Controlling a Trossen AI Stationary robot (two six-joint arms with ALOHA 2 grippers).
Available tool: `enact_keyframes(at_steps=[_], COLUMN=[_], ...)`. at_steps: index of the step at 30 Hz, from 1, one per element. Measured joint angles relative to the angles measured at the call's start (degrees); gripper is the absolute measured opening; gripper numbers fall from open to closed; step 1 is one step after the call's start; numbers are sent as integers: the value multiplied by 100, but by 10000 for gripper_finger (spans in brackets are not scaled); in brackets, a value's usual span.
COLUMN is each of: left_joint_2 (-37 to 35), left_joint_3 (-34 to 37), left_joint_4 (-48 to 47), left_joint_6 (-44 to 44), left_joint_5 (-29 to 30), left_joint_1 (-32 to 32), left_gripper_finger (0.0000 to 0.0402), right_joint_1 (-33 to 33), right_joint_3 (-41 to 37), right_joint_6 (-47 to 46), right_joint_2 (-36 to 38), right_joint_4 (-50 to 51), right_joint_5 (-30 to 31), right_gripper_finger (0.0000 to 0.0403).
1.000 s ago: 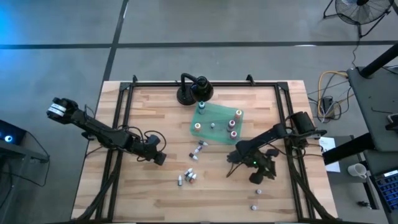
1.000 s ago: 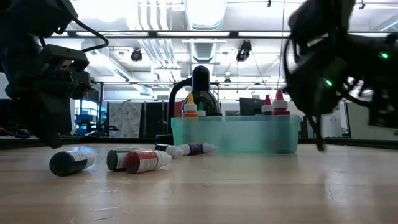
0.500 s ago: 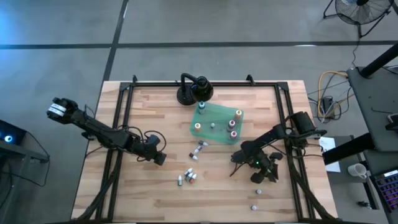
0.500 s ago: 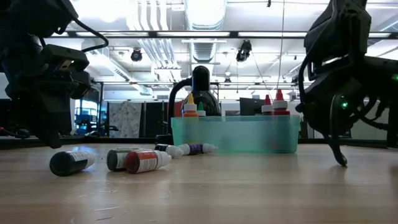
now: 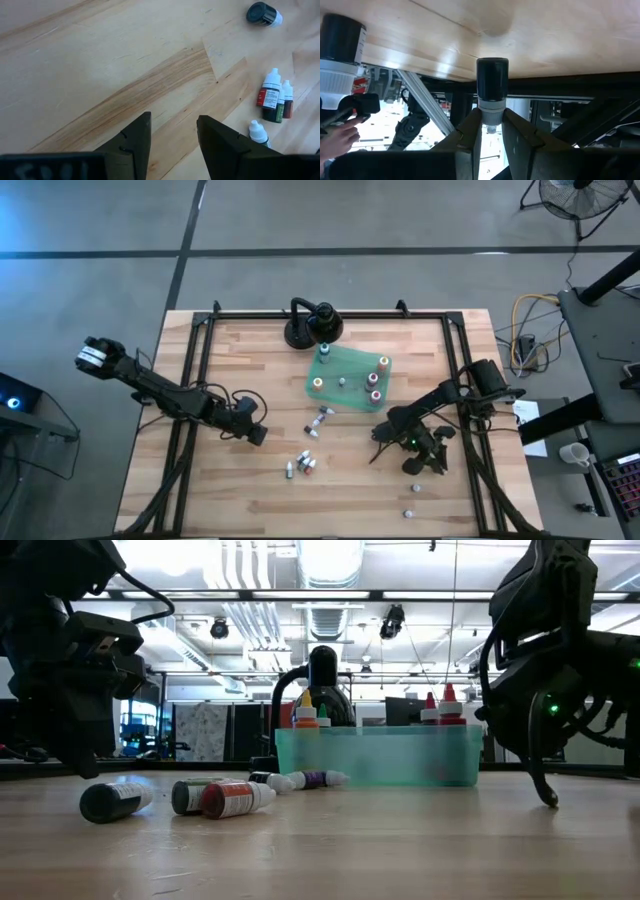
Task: Pick & Place food coloring
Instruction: Move the blue food coloring bottle to the bottom right of the table
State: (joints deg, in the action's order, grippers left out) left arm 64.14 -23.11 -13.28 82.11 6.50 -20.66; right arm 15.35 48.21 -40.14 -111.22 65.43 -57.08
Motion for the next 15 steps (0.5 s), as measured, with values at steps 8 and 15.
enact_keyframes(at_steps=[8, 15], left_joint_2=[1, 0], left_joint_3=[0, 0], left_joint_4=[0, 0], left_joint_6=[0, 0], left_joint_5=[0, 0], left_joint_1=[0, 2], left_gripper_finger=[133, 133], right_joint_1=[0, -13], right_joint_3=[0, 0], right_joint_6=[0, 0], right_joint_2=[0, 0], right_joint_4=[-45, -95], right_joint_5=[25, 157], right_gripper_finger=[59, 59])
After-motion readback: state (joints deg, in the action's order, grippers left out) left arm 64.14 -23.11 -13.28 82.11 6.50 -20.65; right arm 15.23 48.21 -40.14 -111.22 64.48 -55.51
